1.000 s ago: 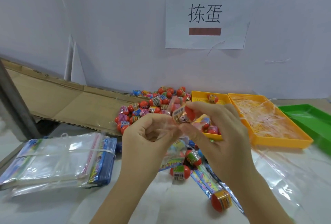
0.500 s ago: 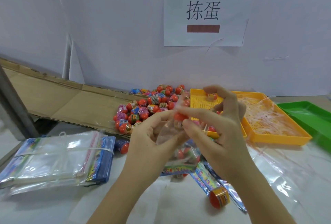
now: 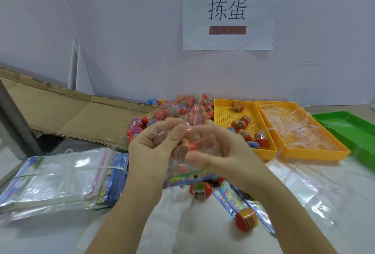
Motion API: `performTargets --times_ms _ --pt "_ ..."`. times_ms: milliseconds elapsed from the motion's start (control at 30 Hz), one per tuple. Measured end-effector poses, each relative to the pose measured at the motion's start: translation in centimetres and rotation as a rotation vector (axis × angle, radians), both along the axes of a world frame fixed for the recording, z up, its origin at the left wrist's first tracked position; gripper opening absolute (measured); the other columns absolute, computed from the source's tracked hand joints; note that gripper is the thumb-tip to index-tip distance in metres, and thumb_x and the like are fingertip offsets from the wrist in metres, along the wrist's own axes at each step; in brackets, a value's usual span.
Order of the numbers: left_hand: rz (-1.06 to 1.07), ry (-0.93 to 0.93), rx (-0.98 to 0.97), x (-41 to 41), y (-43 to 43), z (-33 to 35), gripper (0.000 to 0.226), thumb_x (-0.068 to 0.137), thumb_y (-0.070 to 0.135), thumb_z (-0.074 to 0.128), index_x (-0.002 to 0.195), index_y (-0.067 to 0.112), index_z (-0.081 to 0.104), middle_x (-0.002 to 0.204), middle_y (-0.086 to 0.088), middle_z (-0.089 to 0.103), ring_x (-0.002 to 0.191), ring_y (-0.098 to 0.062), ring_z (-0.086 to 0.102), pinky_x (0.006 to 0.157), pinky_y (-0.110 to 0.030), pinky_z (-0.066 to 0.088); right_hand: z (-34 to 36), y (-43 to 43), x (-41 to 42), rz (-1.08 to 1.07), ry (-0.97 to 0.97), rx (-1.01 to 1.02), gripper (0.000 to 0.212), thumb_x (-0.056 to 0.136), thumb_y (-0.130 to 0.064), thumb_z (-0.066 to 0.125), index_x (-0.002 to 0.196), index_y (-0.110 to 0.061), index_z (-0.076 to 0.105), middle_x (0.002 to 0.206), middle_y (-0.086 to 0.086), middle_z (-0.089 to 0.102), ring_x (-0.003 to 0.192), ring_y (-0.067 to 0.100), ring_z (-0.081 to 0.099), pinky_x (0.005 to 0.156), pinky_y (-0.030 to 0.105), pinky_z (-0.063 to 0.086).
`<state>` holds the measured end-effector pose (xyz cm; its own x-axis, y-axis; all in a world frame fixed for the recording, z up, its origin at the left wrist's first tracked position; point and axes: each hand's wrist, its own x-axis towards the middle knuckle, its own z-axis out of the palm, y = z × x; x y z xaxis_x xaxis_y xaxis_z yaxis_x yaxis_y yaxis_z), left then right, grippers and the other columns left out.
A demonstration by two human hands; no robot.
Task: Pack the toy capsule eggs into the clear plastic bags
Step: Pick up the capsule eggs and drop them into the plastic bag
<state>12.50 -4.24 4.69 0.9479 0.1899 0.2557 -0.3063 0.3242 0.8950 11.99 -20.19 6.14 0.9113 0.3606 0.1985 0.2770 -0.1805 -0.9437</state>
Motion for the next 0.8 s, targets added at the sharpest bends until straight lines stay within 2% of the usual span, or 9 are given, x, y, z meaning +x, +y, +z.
performTargets --times_ms 67,200,333,433,500,567,633,700,800 --pt "-0.021 -0.004 -0.037 0.2 0.2 -0.1 0.036 0.049 0.037 0.084 0.083 0.025 0.080 0.083 -0.005 0.077 0.070 -0.015 0.074 0.055 -0.027 0.058 -0.3 1.1 0.1 -0.023 -0.037 0.033 0.036 0.071 -0.027 0.081 0.104 -0.021 0.069 0.093 0.000 0.074 0.083 0.019 0.072 0.072 0.031 0.060" --pt "-0.196 0.061 0.067 0.5 1.0 0.1 0.092 0.042 0.056 0.092 0.120 0.014 0.066 0.106 -0.008 0.075 0.094 -0.024 0.073 0.069 -0.036 0.061 -0.4 1.0 0.6 -0.123 -0.050 0.213 0.027 0.064 -0.031 0.078 0.089 -0.021 0.075 0.088 0.001 0.075 0.080 0.017 0.072 0.070 0.025 0.057" --pt "-0.267 0.143 0.155 0.7 1.2 -0.3 0.047 0.053 0.042 0.084 0.091 0.014 0.079 0.092 -0.014 0.076 0.085 -0.026 0.074 0.070 -0.027 0.060 -0.3 0.8 0.9 -0.151 -0.018 0.294 0.027 0.065 -0.024 0.077 0.089 -0.013 0.076 0.087 0.010 0.074 0.082 0.028 0.072 0.073 0.034 0.060" --pt "-0.224 0.138 0.131 0.8 1.1 -0.6 0.038 0.053 0.038 0.080 0.084 0.017 0.080 0.089 -0.013 0.077 0.079 -0.023 0.075 0.067 -0.025 0.059 -0.5 0.9 0.9 -0.115 -0.013 0.267 0.028 0.069 -0.026 0.074 0.096 -0.018 0.075 0.089 0.003 0.075 0.085 0.021 0.072 0.071 0.029 0.059" --pt "-0.163 0.133 0.090 1.0 1.1 -0.6 0.036 0.051 0.039 0.080 0.081 0.019 0.081 0.086 -0.011 0.077 0.077 -0.021 0.075 0.068 -0.025 0.059 -0.4 0.6 1.2 -0.080 0.019 0.225 0.046 0.070 -0.040 0.073 0.114 -0.027 0.067 0.099 -0.007 0.073 0.090 0.011 0.071 0.073 0.022 0.057" --pt "-0.097 0.156 0.021 1.3 1.4 -0.7 0.032 0.049 0.037 0.080 0.076 0.020 0.080 0.083 -0.009 0.077 0.074 -0.020 0.075 0.067 -0.027 0.060 -0.4 -0.2 1.7 -0.196 0.024 0.133 0.052 0.068 -0.056 0.068 0.117 -0.038 0.062 0.102 -0.016 0.069 0.091 0.003 0.068 0.071 0.019 0.055" --pt "-0.046 0.167 -0.038 1.6 1.7 -0.9 0.023 0.053 0.032 0.079 0.072 0.019 0.080 0.078 -0.007 0.077 0.069 -0.018 0.074 0.062 -0.026 0.060 -0.5 -1.3 2.2 -0.288 -0.069 -0.103 0.025 0.081 -0.049 0.064 0.104 -0.040 0.065 0.095 -0.020 0.067 0.084 -0.002 0.063 0.068 0.016 0.052" --pt "-0.024 0.163 -0.067 1.7 1.9 -1.0 0.015 0.057 0.029 0.076 0.069 0.019 0.080 0.075 -0.005 0.076 0.066 -0.014 0.073 0.057 -0.023 0.057 -0.4 -2.0 2.2 -0.179 -0.107 -0.464 0.006 0.085 -0.041 0.067 0.090 -0.043 0.064 0.087 -0.021 0.065 0.075 -0.008 0.059 0.064 0.013 0.046" --pt "-0.003 0.169 -0.046 1.8 1.9 -1.1 0.022 0.056 0.035 0.077 0.072 0.021 0.080 0.081 -0.004 0.077 0.073 -0.013 0.074 0.063 -0.025 0.059 -0.9 -1.6 1.6 0.061 -0.023 -0.767 0.024 0.070 -0.054 0.075 0.088 -0.041 0.067 0.085 -0.020 0.062 0.076 -0.005 0.058 0.059 0.015 0.045"
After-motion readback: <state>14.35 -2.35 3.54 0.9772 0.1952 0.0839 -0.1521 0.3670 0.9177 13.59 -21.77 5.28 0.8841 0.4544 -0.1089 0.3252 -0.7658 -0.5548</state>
